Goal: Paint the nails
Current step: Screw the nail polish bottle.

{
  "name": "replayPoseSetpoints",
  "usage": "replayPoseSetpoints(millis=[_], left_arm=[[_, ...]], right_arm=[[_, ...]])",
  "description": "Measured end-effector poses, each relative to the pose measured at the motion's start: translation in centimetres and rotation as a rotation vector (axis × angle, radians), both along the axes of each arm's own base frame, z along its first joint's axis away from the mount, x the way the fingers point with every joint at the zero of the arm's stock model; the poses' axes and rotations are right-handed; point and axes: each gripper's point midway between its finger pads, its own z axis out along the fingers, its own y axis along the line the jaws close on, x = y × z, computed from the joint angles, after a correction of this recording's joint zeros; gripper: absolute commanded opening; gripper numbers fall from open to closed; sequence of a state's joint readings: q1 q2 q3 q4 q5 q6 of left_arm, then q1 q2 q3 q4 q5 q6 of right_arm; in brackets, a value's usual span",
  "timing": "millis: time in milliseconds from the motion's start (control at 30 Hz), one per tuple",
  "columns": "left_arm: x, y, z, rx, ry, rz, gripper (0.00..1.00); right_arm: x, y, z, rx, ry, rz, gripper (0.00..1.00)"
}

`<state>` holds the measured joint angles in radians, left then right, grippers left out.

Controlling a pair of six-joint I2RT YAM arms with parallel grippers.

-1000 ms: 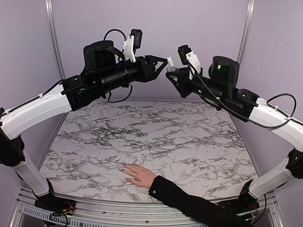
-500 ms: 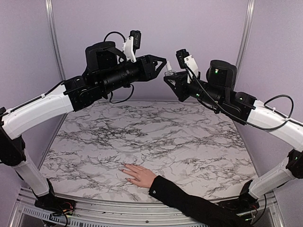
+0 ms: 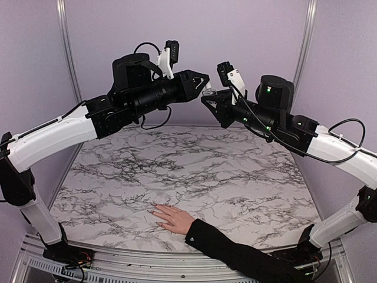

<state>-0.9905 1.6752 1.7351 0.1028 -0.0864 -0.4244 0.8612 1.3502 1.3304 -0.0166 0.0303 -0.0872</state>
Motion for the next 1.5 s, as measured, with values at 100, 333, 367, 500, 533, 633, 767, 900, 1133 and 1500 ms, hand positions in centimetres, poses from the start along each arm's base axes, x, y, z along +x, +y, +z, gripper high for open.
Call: replayPoseSetpoints(millis=[100, 333, 367, 500, 533, 633, 767, 900, 1133, 1500], left_arm=[[-0.1, -0.1, 0.0, -0.005, 0.002, -0.008, 0.28], [-0.2, -0.8, -0.5, -0.001, 0.013, -0.037, 0.17], [-0.3, -0.8, -0.5, -0.001, 0.014, -0.042, 0.14], [-0.5, -1.0, -0.5, 0.001, 0.01, -0.058, 0.06], [-0.6, -1.0, -0.5, 0.001, 0.01, -0.062, 0.05], [-0.6, -1.1, -0.5, 0.002, 0.008, -0.072, 0.01], [-0.7, -1.1, -0.5, 0.004, 0.003, -0.089, 0.0], [-1.1, -0.9, -0.4, 0.006, -0.019, -0.115, 0.0], [-2.6, -0.1, -0.3, 0.018, -0.076, -0.222, 0.0], [-6.8, 0.2, 0.9, 0.029, -0.245, -0.501, 0.0]], right_arm=[[-0.1, 0.1, 0.0, -0.003, -0.003, 0.004, 0.0], [-0.1, 0.1, 0.0, -0.01, -0.011, 0.005, 0.0], [-0.1, 0.1, 0.0, -0.011, -0.011, 0.005, 0.0], [-0.1, 0.1, 0.0, -0.012, -0.013, 0.005, 0.0], [-0.1, 0.1, 0.0, -0.012, -0.013, 0.005, 0.0], [-0.1, 0.1, 0.0, -0.012, -0.013, 0.01, 0.0], [-0.3, 0.3, 0.1, -0.01, -0.013, 0.028, 0.0], [-0.7, 0.5, 0.4, -0.01, -0.009, 0.064, 0.0], [-2.1, 1.1, 0.6, 0.008, 0.025, 0.23, 0.0], [-7.3, 1.9, 2.1, 0.067, 0.067, 0.616, 0.0]])
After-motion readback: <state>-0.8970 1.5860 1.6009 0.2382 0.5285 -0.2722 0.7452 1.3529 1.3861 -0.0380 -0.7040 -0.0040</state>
